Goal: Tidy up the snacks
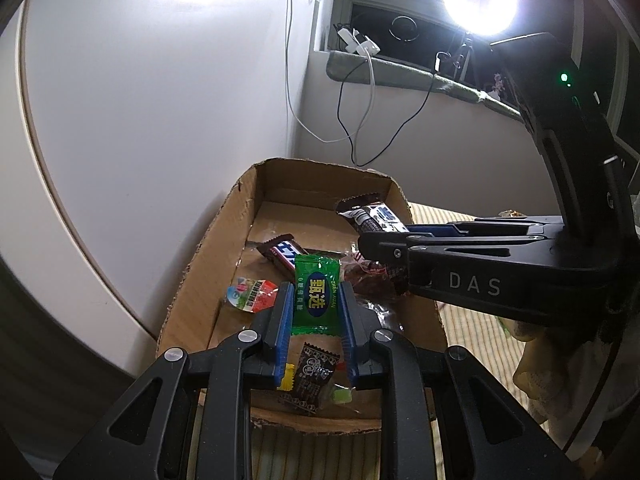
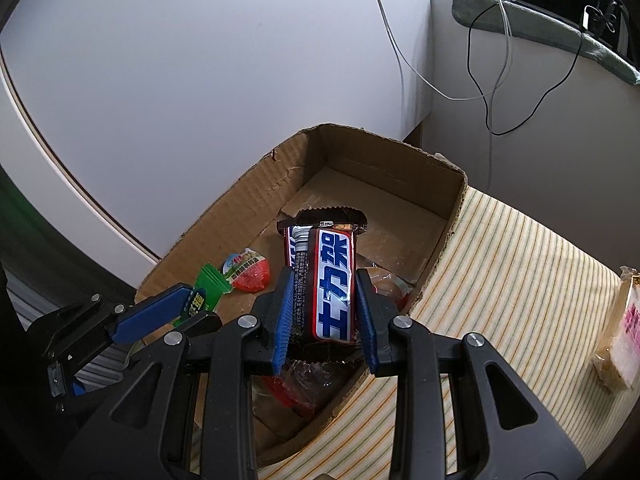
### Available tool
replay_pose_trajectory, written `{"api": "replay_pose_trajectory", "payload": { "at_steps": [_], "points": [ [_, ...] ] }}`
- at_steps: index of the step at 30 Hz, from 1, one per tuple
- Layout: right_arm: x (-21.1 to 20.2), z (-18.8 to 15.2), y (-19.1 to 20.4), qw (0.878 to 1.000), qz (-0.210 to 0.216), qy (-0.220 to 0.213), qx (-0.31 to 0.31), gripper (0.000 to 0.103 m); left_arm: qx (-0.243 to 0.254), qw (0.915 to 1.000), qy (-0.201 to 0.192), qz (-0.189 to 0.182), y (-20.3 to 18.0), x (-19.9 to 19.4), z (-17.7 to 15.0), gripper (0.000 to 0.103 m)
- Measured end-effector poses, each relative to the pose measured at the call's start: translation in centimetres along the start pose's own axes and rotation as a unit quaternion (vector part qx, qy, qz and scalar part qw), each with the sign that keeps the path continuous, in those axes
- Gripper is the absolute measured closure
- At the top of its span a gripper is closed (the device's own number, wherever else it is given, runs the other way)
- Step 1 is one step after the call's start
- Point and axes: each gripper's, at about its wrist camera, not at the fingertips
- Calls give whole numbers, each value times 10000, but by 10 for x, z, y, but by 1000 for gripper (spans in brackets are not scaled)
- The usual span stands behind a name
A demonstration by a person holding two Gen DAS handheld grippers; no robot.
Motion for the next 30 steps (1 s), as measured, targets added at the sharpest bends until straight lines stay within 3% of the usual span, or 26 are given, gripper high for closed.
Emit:
{"api": "replay_pose_trajectory", "payload": {
  "at_steps": [3, 5, 7, 8, 11, 13, 17, 19, 30],
  "points": [
    [-1, 0, 0, 10000, -35, -37, -9, 72, -2, 10000, -12, 40, 0, 0, 0, 80],
    [-3, 0, -1, 10000, -60, -73, -16, 63, -25, 10000, -18, 79, 2, 0, 0, 74],
    [-7, 0, -1, 9998, -111, -177, -18, 46, -37, 10000, -26, 86, 2, -1, 0, 67],
    [-9, 0, -1, 9997, -130, -217, -23, 45, -36, 9999, -32, 95, 2, -2, -1, 60],
    [-14, 1, -1, 9994, -187, -292, -73, 37, -29, 9999, -64, 115, 2, -4, -1, 51],
    [-18, 2, -2, 9990, -245, -364, -76, 26, -10, 9999, -75, 123, 0, -4, -1, 47],
    [-24, 2, -6, 9984, -317, -462, 1, 25, 35, 9998, -90, 149, -3, -7, -1, 45],
    [-27, 1, -9, 9982, -339, -493, 38, 19, 46, 9998, -103, 149, -5, -8, -1, 45],
    [-61, -12, -37, 9957, -510, -756, 134, 18, 112, 9997, -197, 79, -22, -17, 0, 44]
  ]
}}
Point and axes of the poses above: each gripper's, at about its wrist camera, not at the fingertips, and x roughly the way its jaws point, y to its left, z to its top, and after that the axes turned 10 degrees about -z, right-handed
